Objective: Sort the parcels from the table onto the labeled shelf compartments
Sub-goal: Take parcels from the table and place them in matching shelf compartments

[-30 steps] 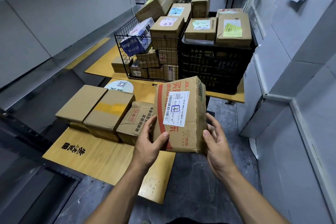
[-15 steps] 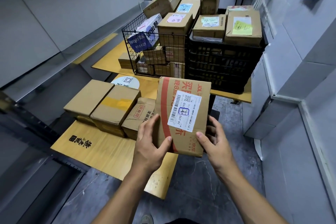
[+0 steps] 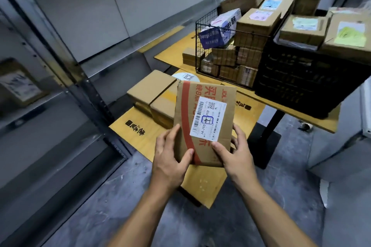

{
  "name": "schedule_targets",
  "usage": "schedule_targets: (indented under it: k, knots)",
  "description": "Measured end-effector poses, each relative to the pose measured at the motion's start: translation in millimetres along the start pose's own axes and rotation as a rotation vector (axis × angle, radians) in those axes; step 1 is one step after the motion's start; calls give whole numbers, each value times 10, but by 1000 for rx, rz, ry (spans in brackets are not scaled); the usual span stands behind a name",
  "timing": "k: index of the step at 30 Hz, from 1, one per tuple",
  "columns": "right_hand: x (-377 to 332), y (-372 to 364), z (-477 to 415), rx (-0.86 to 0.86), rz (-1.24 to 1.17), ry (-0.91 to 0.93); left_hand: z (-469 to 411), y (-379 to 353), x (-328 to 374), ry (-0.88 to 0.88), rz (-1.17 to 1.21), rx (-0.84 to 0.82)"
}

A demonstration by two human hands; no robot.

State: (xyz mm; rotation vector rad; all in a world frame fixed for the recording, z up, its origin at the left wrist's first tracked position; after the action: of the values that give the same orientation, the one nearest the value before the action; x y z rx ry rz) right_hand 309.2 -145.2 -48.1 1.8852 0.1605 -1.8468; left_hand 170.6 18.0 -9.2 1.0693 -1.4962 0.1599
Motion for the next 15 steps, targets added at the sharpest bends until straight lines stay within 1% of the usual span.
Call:
schedule_targets:
  k: [6,10,12,15]
  knots:
    - [-401,-822,78,-135,-90,88,104,857,-207,37,-2,112]
    - [-661,-1549,355,-215,-107,158,393,1760,-347,13,-56,285]
    - [-820,-1941,548,-266,-94,192,576,2240,-447,32,-134,322]
    - [-1124,-2496,847,-332,-68,252,860,2907,-616,63,-385,280]
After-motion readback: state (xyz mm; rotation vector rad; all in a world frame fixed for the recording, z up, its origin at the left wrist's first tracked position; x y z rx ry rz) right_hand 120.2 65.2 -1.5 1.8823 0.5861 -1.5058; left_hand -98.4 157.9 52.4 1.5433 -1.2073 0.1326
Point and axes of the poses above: each hand's wrist, its own z-axis away from the middle knuckle, its own y-axis out of the back of the hand, x = y × z, the point moved 9 cm from there along -z, towards the middle knuckle, and after that the axes turned 8 degrees about z, right-handed, at the moved point
